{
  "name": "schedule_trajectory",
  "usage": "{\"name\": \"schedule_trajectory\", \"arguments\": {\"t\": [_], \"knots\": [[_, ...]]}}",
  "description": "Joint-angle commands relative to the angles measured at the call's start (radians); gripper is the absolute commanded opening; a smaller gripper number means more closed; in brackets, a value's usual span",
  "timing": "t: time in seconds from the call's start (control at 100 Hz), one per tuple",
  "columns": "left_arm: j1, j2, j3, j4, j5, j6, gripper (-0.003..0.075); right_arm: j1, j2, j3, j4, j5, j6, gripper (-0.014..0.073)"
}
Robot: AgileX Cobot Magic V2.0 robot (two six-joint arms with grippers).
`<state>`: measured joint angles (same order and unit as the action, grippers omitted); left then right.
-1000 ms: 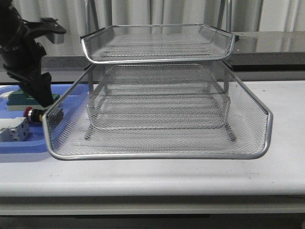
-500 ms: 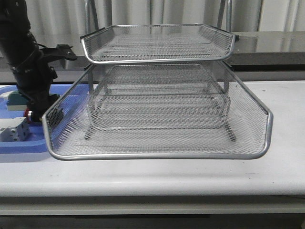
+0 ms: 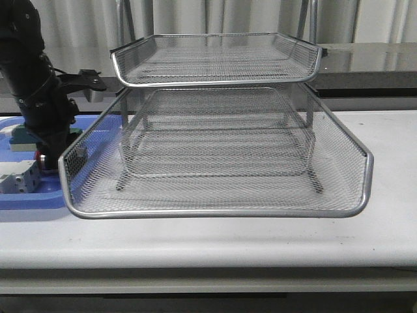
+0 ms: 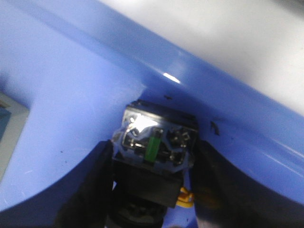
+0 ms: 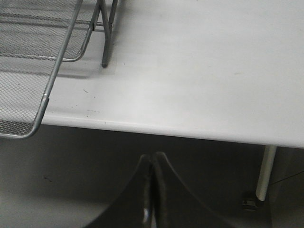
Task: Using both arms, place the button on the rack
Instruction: 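Lower the left gripper onto the red-capped push button and grasp it, then lift the push button with the left gripper toward the pulled-out tray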
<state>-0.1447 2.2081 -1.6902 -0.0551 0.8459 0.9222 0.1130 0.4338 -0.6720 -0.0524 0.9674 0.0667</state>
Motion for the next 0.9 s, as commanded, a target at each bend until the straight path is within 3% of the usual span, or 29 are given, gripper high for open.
{"name": "schedule_trajectory", "arguments": {"t": [0.0, 0.13, 0.5, 0.69, 0.89], "knots": [[-0.005, -0.056, -0.029, -0.009, -0.019, -0.002, 0.0083, 0.004, 0.006, -0.033, -0.011, -0.058, -0.003, -0.007], [-0.005, -0.056, -0.08, -0.01, 0.037, -0.004, 0.0004, 0.004, 0.006, -0.033, -0.011, -0.058, -0.003, -0.007], [-0.003, -0.129, -0.28, 0.032, 0.348, -0.004, 0.0003, 0.004, 0.006, -0.033, -0.011, -0.058, -0.003, -0.007], [-0.003, -0.217, -0.28, 0.049, 0.432, -0.004, 0.0003, 0.004, 0.006, -0.033, -0.011, -0.058, -0.003, -0.007], [-0.005, -0.32, -0.278, 0.03, 0.432, -0.022, 0.0003, 0.004, 0.006, -0.033, -0.011, -0.058, -0.003, -0.007]]}}
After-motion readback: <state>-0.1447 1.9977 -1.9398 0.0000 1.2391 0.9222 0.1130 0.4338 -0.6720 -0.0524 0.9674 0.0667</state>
